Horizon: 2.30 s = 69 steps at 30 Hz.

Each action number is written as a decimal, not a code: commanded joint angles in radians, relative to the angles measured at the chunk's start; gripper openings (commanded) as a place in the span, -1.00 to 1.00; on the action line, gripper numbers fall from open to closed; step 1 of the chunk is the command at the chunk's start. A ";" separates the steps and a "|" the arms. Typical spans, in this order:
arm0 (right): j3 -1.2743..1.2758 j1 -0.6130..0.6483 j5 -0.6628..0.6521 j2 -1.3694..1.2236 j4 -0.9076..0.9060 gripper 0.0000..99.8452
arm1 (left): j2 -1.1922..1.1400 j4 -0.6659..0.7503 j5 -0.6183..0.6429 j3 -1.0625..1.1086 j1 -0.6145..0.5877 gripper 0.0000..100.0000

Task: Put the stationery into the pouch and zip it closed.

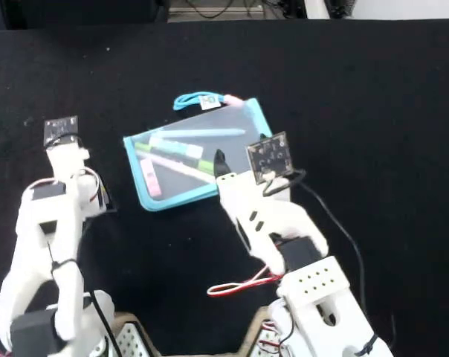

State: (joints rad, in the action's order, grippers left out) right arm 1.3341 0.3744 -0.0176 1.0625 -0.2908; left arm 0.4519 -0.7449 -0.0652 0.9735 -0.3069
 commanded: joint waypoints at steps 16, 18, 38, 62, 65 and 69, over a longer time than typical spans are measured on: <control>-0.027 -0.074 -0.002 0.019 0.018 -0.97 | 0.098 0.157 0.008 0.159 0.008 -0.70; -0.039 -0.083 -0.005 0.019 0.018 -0.96 | 0.147 0.129 0.008 0.176 0.008 -0.70; -0.047 -0.282 -0.008 0.021 -0.288 -0.95 | 0.730 0.178 0.003 0.490 0.019 -0.90; 0.119 -0.506 -0.008 0.021 -0.382 -0.95 | 1.278 0.046 -0.084 0.731 0.165 -0.89; 0.136 -0.506 -0.008 0.021 -0.382 -0.95 | 1.349 -0.023 -0.089 0.728 0.165 -0.89; 0.148 -0.512 -0.008 0.021 -0.384 -0.95 | 1.373 -0.051 -0.091 0.727 0.157 -0.89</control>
State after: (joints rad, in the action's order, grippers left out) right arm 1.4768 -0.1197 -0.0176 1.0625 -0.6728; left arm 1.7990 -0.7710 -0.1481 1.6794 -0.1504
